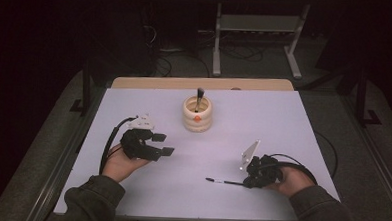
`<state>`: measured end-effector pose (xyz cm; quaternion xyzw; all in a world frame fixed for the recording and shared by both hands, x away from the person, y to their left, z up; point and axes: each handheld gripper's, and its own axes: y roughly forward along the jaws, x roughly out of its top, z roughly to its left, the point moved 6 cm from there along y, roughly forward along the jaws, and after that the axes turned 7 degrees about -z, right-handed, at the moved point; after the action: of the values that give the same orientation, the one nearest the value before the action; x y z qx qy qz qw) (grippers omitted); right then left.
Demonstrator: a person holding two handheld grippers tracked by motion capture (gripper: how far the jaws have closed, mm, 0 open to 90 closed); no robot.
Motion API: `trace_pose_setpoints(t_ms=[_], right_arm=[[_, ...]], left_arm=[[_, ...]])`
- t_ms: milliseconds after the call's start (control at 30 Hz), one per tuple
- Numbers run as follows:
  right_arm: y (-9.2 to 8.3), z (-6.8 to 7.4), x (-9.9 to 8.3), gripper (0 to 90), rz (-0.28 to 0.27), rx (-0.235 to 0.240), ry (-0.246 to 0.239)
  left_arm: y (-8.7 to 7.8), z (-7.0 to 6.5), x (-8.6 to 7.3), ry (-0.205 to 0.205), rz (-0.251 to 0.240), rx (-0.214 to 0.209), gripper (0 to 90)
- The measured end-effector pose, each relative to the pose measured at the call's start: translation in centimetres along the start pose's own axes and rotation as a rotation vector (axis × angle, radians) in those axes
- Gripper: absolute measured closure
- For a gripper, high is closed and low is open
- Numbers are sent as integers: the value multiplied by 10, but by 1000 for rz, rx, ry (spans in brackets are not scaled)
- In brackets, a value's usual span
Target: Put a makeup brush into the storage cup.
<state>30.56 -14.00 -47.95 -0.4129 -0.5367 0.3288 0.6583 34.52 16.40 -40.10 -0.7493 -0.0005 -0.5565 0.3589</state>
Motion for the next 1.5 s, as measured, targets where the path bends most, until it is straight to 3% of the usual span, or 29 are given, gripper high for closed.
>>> trace_pose_setpoints(t_ms=[233,433,633,967,1033,1300,1500], right_arm=[[0,0,2,852,22,5,-23],[-1,-1,1,853,1,15,-23],[-5,1,1,852,-33,11,-16],[-15,1,3,852,-114,-5,-4],[-21,3,9,852,-172,1,-4],[-37,9,29,851,-242,-32,-25],[-55,9,46,851,-355,-47,-14]], left_arm=[[-2,0,1,-2,-9,-8,385],[-6,1,0,-17,-19,-12,383],[-7,-1,0,-2,-19,-24,385],[-6,-7,-4,7,-11,-41,380],[-6,-8,-4,8,-13,-46,380],[-4,-18,2,31,-18,-67,382],[-2,-24,3,31,-20,-94,396]])
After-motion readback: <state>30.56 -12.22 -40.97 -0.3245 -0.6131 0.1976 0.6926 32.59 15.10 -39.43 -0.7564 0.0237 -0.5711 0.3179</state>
